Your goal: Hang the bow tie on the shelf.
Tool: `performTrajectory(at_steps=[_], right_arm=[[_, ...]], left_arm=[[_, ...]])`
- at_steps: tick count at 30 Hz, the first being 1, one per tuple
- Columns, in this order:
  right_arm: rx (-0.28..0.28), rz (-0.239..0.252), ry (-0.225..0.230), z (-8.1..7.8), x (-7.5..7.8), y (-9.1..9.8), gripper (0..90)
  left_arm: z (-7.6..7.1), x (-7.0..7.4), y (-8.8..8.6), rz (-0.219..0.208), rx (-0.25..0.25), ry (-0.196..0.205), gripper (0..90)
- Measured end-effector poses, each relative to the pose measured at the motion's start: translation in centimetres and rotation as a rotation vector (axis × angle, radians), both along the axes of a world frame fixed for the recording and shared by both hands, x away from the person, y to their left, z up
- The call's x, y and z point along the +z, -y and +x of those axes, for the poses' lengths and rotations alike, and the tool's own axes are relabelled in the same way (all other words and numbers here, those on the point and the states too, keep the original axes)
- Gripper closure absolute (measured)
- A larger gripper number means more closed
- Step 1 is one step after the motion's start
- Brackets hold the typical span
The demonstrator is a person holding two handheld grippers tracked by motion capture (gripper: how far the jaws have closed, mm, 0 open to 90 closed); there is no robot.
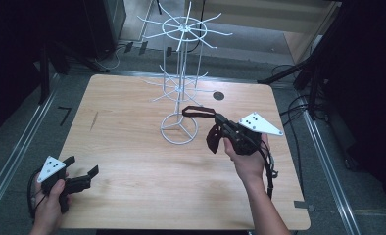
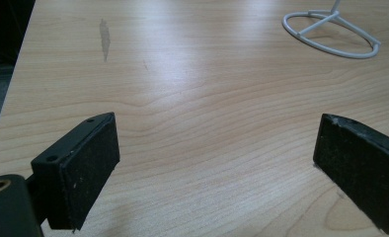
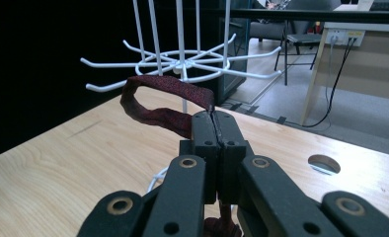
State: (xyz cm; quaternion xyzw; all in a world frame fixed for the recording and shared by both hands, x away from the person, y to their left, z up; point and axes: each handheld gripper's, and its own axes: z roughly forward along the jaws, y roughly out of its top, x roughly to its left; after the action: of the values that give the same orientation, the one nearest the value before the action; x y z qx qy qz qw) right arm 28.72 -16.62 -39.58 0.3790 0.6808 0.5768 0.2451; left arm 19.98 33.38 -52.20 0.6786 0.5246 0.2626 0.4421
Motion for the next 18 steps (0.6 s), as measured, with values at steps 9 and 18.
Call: performTrajectory(at_steps=[9, 18], right_arm=[[-0.005, 0.014, 0.007, 0.7, 0.5, -0.4, 90.0], [-0.021, 0.0, -0.016, 2.1, 0.1, -0.7, 90.0]], left_arm=[[0.0, 0.0, 0.0, -0.001, 0.0, -0.001, 4.4], [0.0, 0.0, 0.0, -0.002, 0.002, -0.001, 4.5]])
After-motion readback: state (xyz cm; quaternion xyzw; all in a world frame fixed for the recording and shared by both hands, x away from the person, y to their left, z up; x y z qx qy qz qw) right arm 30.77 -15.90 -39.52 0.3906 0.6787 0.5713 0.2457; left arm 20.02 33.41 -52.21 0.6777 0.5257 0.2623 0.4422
